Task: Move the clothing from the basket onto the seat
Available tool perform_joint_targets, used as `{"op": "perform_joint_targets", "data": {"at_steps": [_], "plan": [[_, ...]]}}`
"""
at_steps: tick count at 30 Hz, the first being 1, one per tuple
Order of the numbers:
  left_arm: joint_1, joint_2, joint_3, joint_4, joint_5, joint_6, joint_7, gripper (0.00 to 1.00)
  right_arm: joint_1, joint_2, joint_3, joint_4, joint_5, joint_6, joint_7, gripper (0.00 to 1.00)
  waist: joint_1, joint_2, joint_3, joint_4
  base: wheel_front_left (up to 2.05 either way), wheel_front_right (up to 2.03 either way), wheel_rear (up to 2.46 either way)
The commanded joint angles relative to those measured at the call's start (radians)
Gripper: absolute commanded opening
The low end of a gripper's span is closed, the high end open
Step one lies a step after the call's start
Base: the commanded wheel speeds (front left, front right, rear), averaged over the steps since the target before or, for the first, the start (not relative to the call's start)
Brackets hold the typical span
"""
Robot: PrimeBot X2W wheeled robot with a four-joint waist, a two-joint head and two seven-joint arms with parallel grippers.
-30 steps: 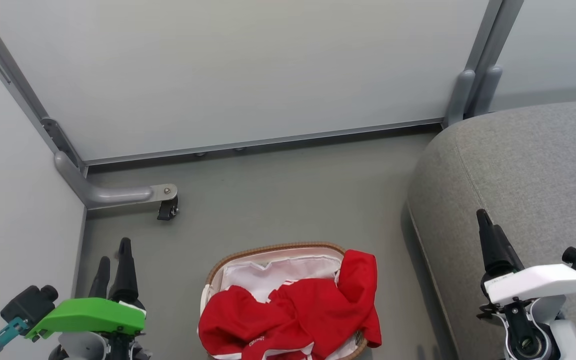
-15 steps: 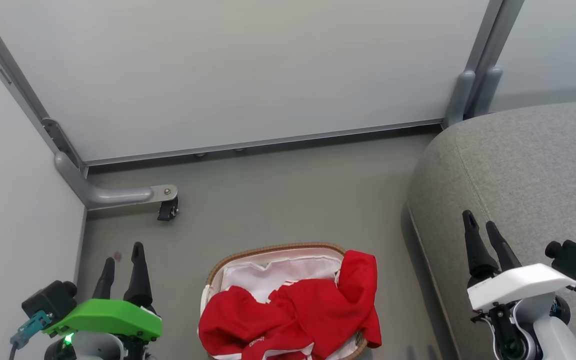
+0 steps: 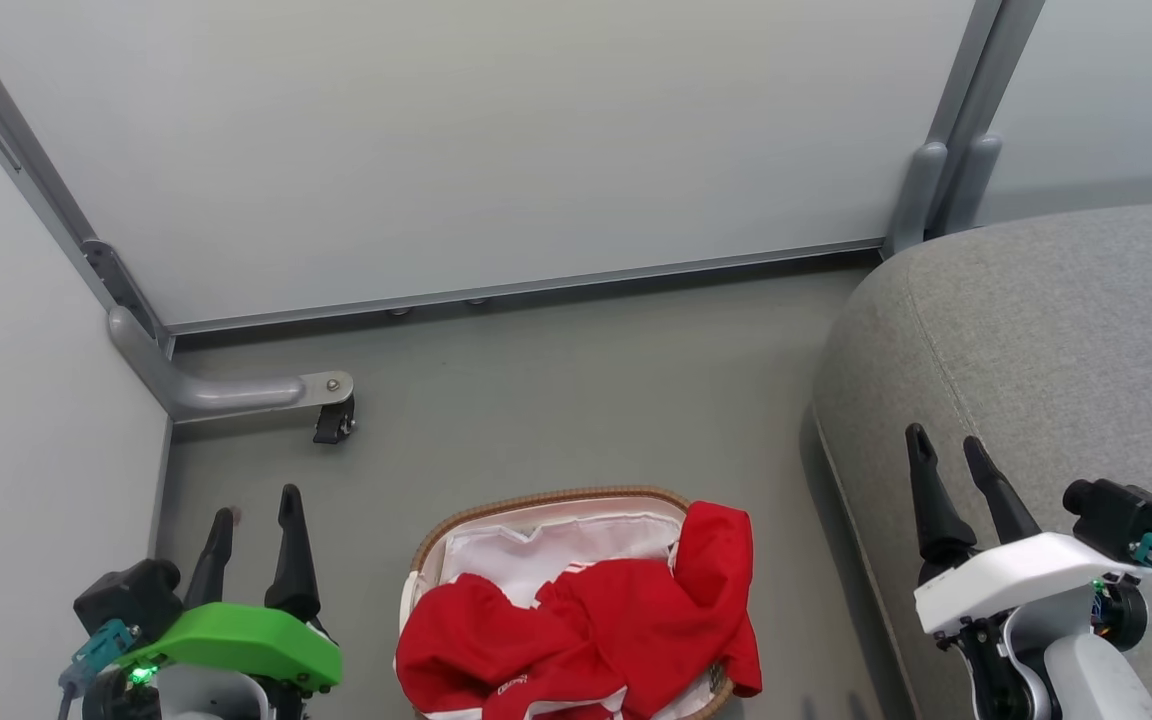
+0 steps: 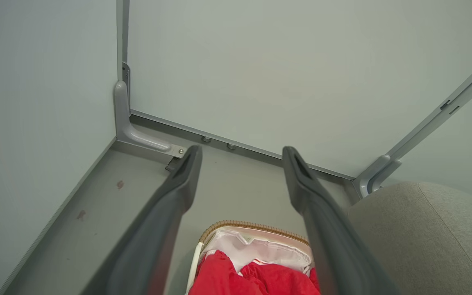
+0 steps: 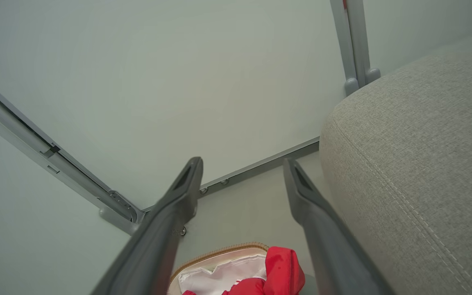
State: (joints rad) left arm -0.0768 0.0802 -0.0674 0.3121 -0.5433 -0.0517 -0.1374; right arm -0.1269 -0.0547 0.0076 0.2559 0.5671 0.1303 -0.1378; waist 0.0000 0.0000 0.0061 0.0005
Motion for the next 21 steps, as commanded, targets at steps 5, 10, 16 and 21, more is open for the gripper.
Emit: {"op": "perform_joint_targets", "data": {"at_steps": [5, 10, 16, 21], "plan": [[0.006, 0.003, -0.005, -0.015, 0.070, 0.001, -0.021, 1.00, 0.003, -0.004, 0.008, -0.009, -0.084, 0.001, -0.021, 1.00, 0.0000, 0.0000, 0.000, 0.000, 0.00, 0.00, 0.00], [0.005, -0.001, -0.006, -0.020, 0.118, -0.006, -0.034, 1.00, 0.000, -0.004, 0.009, -0.006, -0.132, 0.000, -0.034, 1.00, 0.0000, 0.0000, -0.001, 0.000, 0.00, 0.00, 0.00], [-0.004, -0.006, -0.012, -0.030, 0.177, -0.018, -0.047, 1.00, -0.007, -0.003, 0.015, -0.006, -0.187, 0.000, -0.047, 1.00, 0.0000, 0.0000, 0.000, -0.002, 0.00, 0.00, 0.00], [-0.005, -0.011, -0.021, -0.031, 0.227, -0.026, -0.060, 1.00, -0.006, -0.001, 0.009, -0.005, -0.235, 0.000, -0.059, 1.00, 0.0000, 0.0000, -0.001, -0.005, 0.00, 0.00, 0.00]]}}
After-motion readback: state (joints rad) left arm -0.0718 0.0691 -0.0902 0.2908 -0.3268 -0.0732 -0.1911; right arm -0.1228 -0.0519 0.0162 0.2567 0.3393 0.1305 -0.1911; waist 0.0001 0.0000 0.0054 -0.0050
